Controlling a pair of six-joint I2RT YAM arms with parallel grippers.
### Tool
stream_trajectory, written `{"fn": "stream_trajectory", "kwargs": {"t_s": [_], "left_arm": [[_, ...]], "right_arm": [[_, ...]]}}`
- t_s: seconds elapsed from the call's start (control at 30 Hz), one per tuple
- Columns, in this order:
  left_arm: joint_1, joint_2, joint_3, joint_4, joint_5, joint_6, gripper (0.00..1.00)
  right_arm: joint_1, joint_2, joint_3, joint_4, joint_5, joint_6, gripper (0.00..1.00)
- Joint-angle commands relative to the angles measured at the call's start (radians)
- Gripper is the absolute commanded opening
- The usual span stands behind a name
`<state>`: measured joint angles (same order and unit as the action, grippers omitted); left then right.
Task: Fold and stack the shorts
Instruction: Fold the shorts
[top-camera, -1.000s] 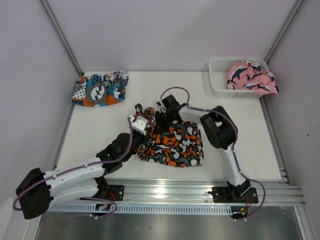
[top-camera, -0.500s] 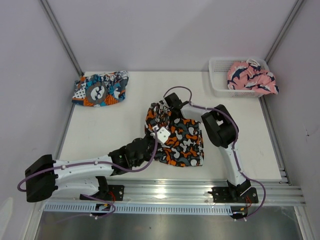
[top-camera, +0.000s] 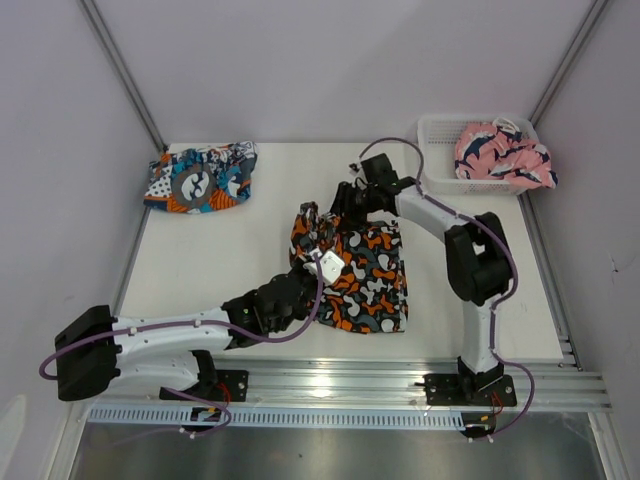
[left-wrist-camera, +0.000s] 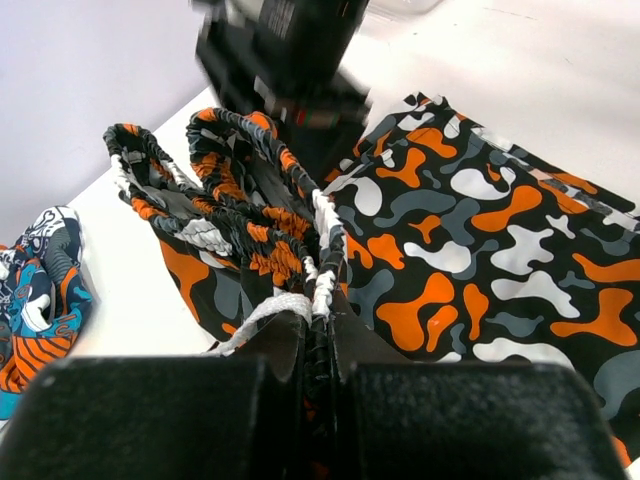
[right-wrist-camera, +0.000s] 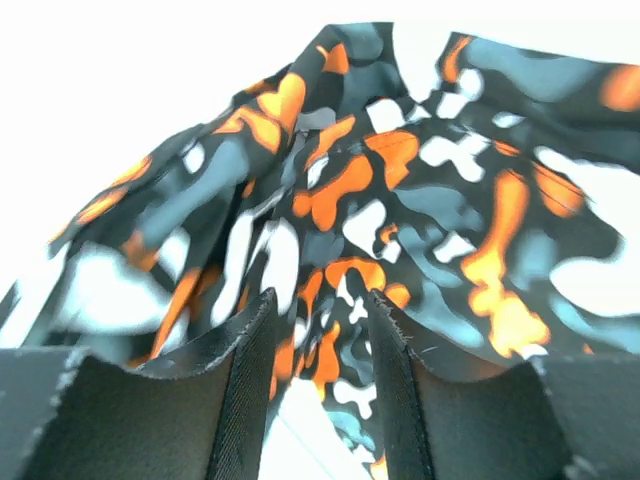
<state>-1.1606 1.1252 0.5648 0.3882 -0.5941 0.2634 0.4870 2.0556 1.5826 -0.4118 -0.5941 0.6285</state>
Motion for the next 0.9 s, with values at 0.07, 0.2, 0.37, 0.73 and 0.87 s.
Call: {"fn": "stream_trajectory", "kwargs": {"t_s": [0.07, 0.2, 0.37, 0.73, 0.87], "left_arm": [[-0.01, -0.002, 0.05, 0.049, -0.021, 0.022, 0.0], [-0.01, 0.004, 0.05, 0.06, -0.015, 0.014, 0.0], [-0.016, 0.038, 0.07, 0.061, -0.018, 0.022, 0.0], [-0.039, 0.09, 0.115, 0.086, -0.015, 0.051, 0.0], [-0.054, 0.131, 0.151, 0.092, -0.029, 0.077, 0.0]], "right_arm": [[-0.077, -0.248, -0.182, -0.071, 0.131, -0.084, 0.45], [-0.129, -0.466, -0.381, -0.137, 0.289, -0.148, 0.55], [-0.162, -0.638, -0.567, -0.219, 0.434, -0.197, 0.6], [-0.154, -0.637, -0.726, -0.147, 0.47, -0.199, 0.45], [-0.142, -0.609, -0.74, -0.114, 0.467, -0.194, 0.41]]}}
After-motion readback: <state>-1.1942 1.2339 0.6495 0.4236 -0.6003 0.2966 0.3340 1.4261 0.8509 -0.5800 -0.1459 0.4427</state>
